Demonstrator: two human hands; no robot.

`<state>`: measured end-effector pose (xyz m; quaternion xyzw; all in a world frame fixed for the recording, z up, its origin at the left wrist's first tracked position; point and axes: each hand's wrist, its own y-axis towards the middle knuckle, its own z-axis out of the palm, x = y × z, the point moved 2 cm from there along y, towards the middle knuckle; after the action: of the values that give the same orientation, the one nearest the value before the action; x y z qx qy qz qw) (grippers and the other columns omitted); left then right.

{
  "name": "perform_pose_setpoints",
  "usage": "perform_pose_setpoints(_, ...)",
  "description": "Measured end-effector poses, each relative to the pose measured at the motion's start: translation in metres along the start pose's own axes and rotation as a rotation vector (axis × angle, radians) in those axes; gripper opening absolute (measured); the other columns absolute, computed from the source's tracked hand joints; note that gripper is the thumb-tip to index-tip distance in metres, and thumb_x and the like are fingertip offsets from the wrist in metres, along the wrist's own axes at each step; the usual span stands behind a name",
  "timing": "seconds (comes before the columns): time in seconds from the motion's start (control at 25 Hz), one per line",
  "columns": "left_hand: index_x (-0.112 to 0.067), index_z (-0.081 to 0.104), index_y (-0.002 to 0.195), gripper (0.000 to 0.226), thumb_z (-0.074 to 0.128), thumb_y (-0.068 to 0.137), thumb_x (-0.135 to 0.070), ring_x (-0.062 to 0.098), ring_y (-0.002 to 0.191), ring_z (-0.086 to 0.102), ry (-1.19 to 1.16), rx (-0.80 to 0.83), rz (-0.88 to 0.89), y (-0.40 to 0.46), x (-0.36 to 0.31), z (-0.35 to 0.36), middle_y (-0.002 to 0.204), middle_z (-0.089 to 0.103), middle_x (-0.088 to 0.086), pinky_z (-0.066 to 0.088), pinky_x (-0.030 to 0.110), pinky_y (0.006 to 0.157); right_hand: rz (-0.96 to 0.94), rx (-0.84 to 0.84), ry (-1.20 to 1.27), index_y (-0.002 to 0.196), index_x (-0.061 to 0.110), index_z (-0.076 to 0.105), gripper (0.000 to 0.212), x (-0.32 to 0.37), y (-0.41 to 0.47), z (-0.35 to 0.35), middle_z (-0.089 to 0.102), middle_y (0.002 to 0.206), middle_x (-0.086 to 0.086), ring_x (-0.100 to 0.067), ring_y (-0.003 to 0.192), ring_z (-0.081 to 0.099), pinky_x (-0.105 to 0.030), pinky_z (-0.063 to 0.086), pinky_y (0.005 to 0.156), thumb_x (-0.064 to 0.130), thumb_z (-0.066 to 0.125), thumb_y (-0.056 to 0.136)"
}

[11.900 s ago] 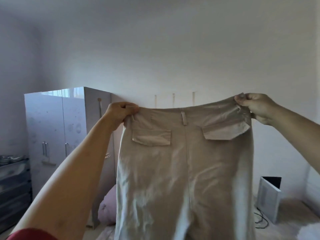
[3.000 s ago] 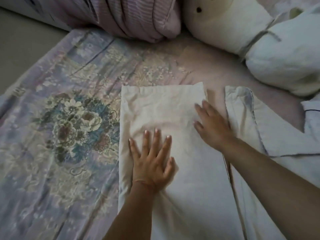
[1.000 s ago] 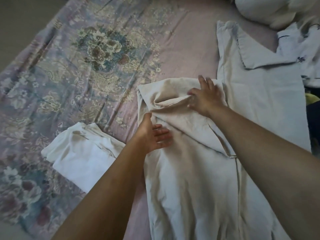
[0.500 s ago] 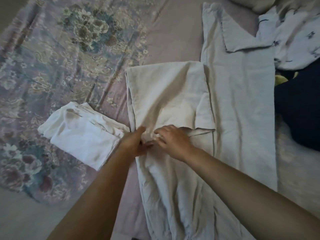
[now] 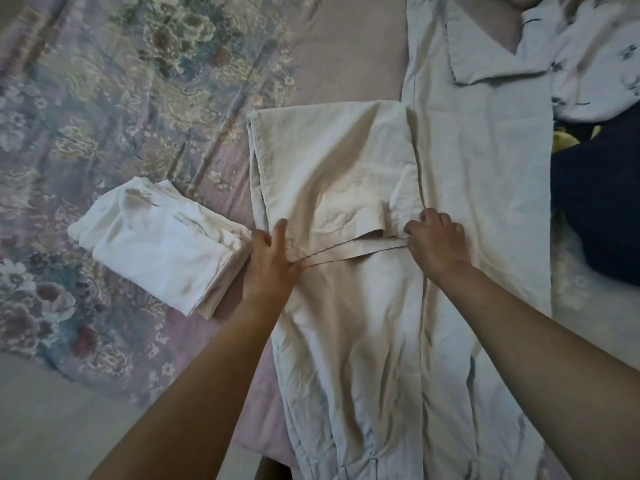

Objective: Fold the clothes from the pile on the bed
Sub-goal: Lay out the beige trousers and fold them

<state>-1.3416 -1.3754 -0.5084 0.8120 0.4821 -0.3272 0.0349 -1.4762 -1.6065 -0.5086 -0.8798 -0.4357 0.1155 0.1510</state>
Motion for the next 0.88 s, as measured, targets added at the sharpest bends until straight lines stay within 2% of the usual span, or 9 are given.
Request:
perform_pose_setpoints(0.12, 0.0, 0.062, 0.085, 0.035, 0.066, 0.054, 0.016, 0.032, 0.063, 0.056, 0.496, -0.201, 0.359, 0.005, -0.002, -0.004, 0.089, 0.055, 0.022, 0.049, 0.031, 0.044, -0.113, 0.033, -0.164, 0.115, 0.005, 0.056, 0.035, -0.003, 0.004, -0.003, 0.053, 0.114, -0.018, -0.034, 0.098, 0.054, -0.042, 0.042, 0.079, 0.02, 0.065, 0.085)
perform_pose_setpoints(0.2, -0.001, 0.063, 0.075, 0.022, 0.058, 0.059, 0.013, 0.029, 0.06, 0.057, 0.733, -0.198, 0.521, 0.006, 0.002, -0.001, 0.084, 0.06, 0.019, 0.043, 0.029, 0.041, -0.197, 0.018, -0.243, 0.095, 0.0, 0.06, 0.04, -0.006, 0.007, -0.004, 0.06, 0.089, -0.02, -0.035, 0.073, 0.061, -0.038, 0.047, 0.061, 0.006, 0.082, 0.062)
perform_pose_setpoints(0.24, -0.001, 0.064, 0.078, 0.021, 0.055, 0.064, 0.012, 0.027, 0.061, 0.057, 0.813, -0.181, 0.59, 0.006, 0.006, 0.003, 0.085, 0.061, 0.017, 0.043, 0.029, 0.042, -0.23, 0.021, -0.254, 0.095, 0.0, 0.059, 0.038, -0.006, 0.009, -0.006, 0.06, 0.086, -0.02, -0.035, 0.071, 0.062, -0.036, 0.045, 0.058, -0.003, 0.078, 0.062)
perform_pose_setpoints(0.32, -0.001, 0.067, 0.084, 0.023, 0.05, 0.072, 0.008, 0.023, 0.06, 0.057, 0.941, -0.134, 0.67, 0.007, 0.011, 0.008, 0.084, 0.063, 0.014, 0.043, 0.027, 0.043, -0.154, 0.011, -0.055, 0.11, 0.0, 0.052, 0.028, -0.01, 0.01, -0.013, 0.06, 0.099, -0.02, -0.038, 0.087, 0.06, -0.037, 0.041, 0.067, -0.004, 0.054, 0.082)
perform_pose_setpoints(0.44, -0.004, 0.07, 0.083, 0.02, 0.06, 0.068, 0.001, 0.021, 0.052, 0.057, 1.006, -0.085, 0.697, 0.014, 0.01, 0.01, 0.073, 0.064, 0.013, 0.041, 0.024, 0.041, 0.156, -0.047, 0.535, 0.106, 0.009, 0.052, 0.022, -0.018, 0.006, -0.016, 0.056, 0.095, -0.018, -0.035, 0.085, 0.055, -0.038, 0.043, 0.071, 0.002, 0.04, 0.09)
perform_pose_setpoints(0.56, -0.003, 0.069, 0.068, 0.015, 0.055, 0.064, 0.0, 0.025, 0.049, 0.057, 1.034, -0.028, 0.685, 0.016, 0.007, 0.01, 0.068, 0.063, 0.017, 0.041, 0.024, 0.041, 0.341, -0.016, 0.972, 0.082, 0.021, 0.052, 0.024, -0.021, -0.003, -0.011, 0.057, 0.089, -0.013, -0.028, 0.077, 0.061, -0.03, 0.049, 0.064, -0.002, 0.047, 0.085)
perform_pose_setpoints(0.64, -0.001, 0.07, 0.068, 0.031, 0.04, 0.07, 0.004, 0.026, 0.051, 0.059, 1.041, -0.009, 0.64, 0.014, 0.011, 0.013, 0.065, 0.063, 0.017, 0.042, 0.024, 0.043, 0.453, -0.053, 1.094, 0.075, 0.025, 0.051, 0.03, -0.023, -0.006, -0.015, 0.058, 0.086, -0.01, -0.022, 0.066, 0.062, -0.022, 0.047, 0.057, -0.003, 0.045, 0.084)
perform_pose_setpoints(0.76, -0.005, 0.066, 0.059, 0.036, 0.033, 0.068, 0.006, 0.023, 0.047, 0.056, 1.016, 0.01, 0.621, 0.012, 0.014, 0.013, 0.055, 0.059, 0.013, 0.04, 0.022, 0.045, 0.522, -0.125, 1.161, 0.074, 0.021, 0.05, 0.028, -0.024, -0.006, -0.02, 0.056, 0.087, -0.01, -0.016, 0.054, 0.058, -0.015, 0.047, 0.045, -0.002, 0.039, 0.086)
perform_pose_setpoints(0.88, -0.009, 0.057, 0.048, 0.033, 0.033, 0.064, 0.007, 0.02, 0.041, 0.051, 1.01, 0.001, 0.658, 0.01, 0.012, 0.004, 0.046, 0.05, 0.007, 0.036, 0.019, 0.04, 0.563, -0.119, 1.227, 0.077, 0.022, 0.044, 0.025, -0.02, -0.004, -0.019, 0.059, 0.09, -0.015, -0.017, 0.054, 0.059, -0.021, 0.049, 0.046, 0.002, 0.034, 0.089)
